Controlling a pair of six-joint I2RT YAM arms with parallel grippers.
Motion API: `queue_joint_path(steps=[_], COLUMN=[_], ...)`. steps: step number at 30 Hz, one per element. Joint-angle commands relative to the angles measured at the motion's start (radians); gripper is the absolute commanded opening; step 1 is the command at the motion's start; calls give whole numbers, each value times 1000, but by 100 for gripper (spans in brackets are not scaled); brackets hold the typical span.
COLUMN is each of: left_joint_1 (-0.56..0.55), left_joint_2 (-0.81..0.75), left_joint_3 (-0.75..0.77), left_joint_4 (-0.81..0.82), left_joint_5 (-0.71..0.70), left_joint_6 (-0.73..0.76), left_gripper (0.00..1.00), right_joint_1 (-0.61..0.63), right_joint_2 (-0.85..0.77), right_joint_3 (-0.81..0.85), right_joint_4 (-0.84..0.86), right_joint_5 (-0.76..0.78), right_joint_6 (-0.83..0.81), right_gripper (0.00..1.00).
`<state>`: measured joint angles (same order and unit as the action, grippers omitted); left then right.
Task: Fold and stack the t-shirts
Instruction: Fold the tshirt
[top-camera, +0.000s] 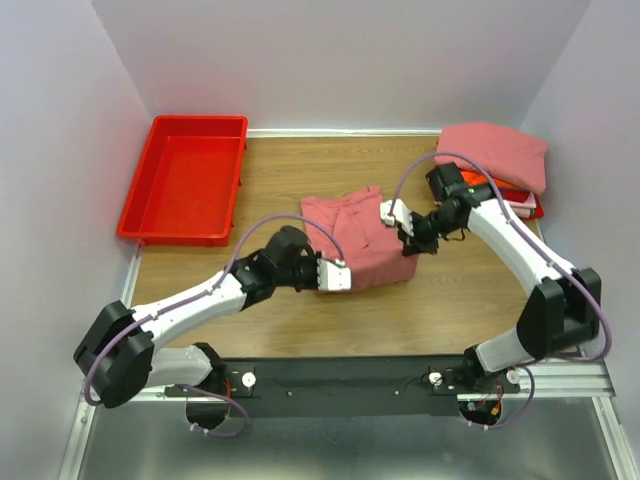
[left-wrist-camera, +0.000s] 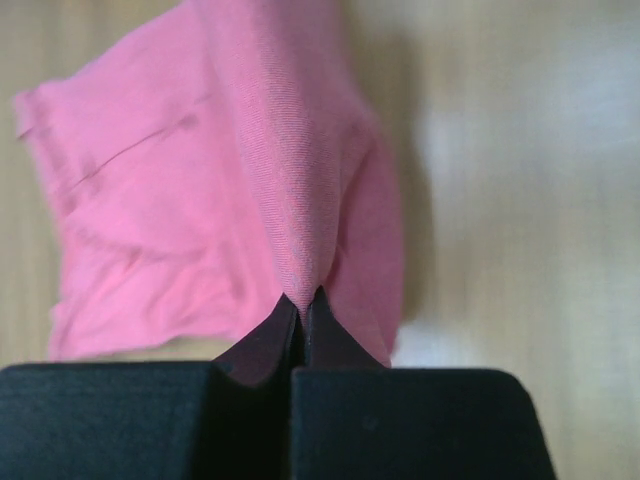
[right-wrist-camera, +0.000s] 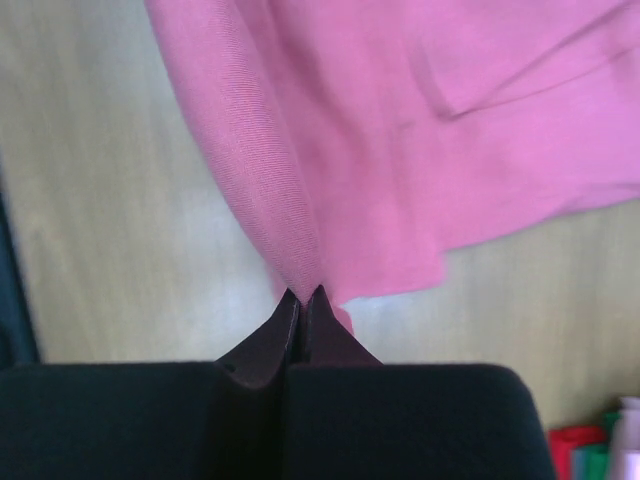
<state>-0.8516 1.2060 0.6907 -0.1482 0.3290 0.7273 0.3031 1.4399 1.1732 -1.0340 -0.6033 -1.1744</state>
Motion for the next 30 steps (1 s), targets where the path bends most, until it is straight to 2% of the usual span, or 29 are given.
queue_joint_path(steps=[1,8,17,24,30], left_joint_1=[124,279,388,408,414], left_joint_2=[45,209,409,517,560], left_joint_3=[52,188,371,447,498], left_joint_4=[117,217,292,378,455], left_joint_5=[38,110,110,73,71], left_joint_6=[64,132,155,147,130], left_gripper=[0,0,0,0,0], right_joint_1=[4,1,-32,-55,-82], right_joint_2=[123,313,519,645,643], right_joint_3=[150,371,610,720,723], right_joint_4=[46,124,230,297,325], right_joint_5=[20,65,128,171,143], right_joint_6=[74,177,326,421,435], right_gripper=[0,0,0,0,0])
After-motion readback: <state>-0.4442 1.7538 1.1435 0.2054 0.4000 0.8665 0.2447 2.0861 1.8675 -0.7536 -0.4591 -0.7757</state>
